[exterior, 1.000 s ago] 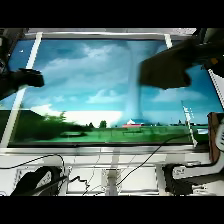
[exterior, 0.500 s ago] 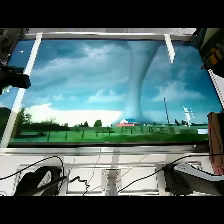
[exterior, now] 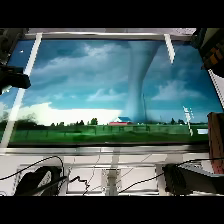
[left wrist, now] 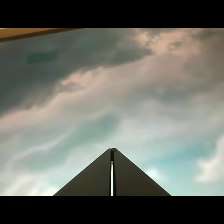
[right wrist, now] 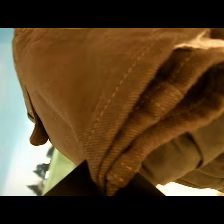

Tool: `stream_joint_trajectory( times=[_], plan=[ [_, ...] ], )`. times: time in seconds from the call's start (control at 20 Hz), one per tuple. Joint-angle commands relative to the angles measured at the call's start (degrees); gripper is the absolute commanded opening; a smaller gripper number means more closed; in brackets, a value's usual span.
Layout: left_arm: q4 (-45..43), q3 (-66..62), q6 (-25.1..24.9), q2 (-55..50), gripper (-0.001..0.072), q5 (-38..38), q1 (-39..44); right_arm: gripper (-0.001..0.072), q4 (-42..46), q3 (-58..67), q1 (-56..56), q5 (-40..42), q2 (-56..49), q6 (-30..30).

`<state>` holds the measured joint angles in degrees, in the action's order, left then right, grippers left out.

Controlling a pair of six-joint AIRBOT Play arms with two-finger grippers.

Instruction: Fold the clothes and pants, and hang the long-sleeved shirts on hangers.

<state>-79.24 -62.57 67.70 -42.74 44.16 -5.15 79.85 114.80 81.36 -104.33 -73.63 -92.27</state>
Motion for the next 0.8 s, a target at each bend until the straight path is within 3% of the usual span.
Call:
stream_joint_trajectory(
  times=[0.0,0.2,0.35,0.4,0.45,0.5,0.75],
  plan=[
    [-0.02,-0.07,0.02,0.07,0.0039,0.00,-0.07,0.0020,3.15,0.04,1.68,-0.83,0.17,4.83],
    [-0.02,-0.07,0.02,0.07,0.0039,-0.02,-0.07,0.0020,4.52,0.04,6.93,-0.68,0.15,4.28],
    [-0.02,-0.07,0.00,0.07,0.0039,-0.04,-0.07,0.0039,3.76,0.04,13.38,1.68,-0.11,0.24],
    [-0.02,-0.07,0.00,0.07,0.0039,-0.04,-0.07,0.0168,2.47,0.04,15.17,3.30,-0.26,-2.03],
    [-0.02,-0.07,0.00,0.07,0.0039,-0.04,-0.07,0.0374,1.42,0.04,16.24,3.98,-0.42,-3.15],
    [-0.02,-0.07,0.00,0.07,0.0039,-0.04,-0.07,0.0528,0.74,0.04,16.87,3.74,-0.57,-3.17],
    [-0.04,-0.07,0.00,0.07,0.0039,-0.04,-0.07,0.0538,-3.87,0.04,16.96,3.50,-0.68,-3.19]
  ],
)
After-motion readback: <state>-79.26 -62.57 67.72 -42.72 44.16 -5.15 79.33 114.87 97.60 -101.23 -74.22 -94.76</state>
